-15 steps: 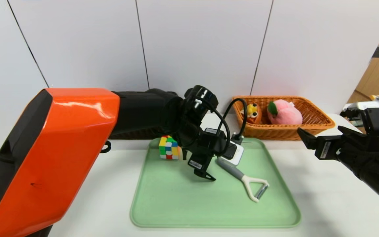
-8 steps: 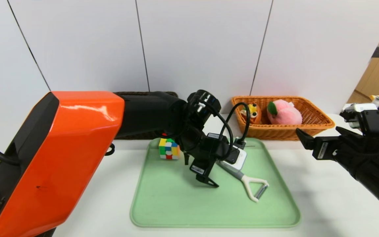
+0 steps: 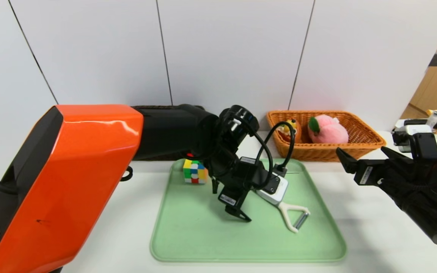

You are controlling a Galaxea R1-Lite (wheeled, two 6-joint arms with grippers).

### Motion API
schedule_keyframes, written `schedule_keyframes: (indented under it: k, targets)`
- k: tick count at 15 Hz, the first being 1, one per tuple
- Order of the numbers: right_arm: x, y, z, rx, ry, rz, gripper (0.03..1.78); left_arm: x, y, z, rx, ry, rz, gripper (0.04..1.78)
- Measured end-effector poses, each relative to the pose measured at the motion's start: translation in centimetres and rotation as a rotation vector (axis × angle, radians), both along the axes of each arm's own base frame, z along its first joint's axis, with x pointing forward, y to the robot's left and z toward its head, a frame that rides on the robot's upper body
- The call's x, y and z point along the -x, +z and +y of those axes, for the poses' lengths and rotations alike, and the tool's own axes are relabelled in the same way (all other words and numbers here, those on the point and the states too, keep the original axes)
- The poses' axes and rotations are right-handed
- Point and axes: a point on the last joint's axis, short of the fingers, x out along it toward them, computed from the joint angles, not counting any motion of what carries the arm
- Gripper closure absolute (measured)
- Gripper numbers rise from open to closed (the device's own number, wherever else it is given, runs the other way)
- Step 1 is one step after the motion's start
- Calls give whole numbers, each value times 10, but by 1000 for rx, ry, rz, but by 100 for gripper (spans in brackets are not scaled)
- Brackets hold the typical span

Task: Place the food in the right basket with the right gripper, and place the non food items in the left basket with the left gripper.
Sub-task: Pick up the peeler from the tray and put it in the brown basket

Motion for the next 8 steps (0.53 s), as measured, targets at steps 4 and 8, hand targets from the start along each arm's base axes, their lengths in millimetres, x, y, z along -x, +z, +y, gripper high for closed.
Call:
schedule_keyframes:
  k: [4, 8]
  targets:
    - [0, 2, 1, -17, 23, -19, 12, -5, -3, -6, 35, 13, -24, 13]
    - [1, 3, 5, -14, 48, -29, 12, -6, -6, -6, 35, 18, -21, 13]
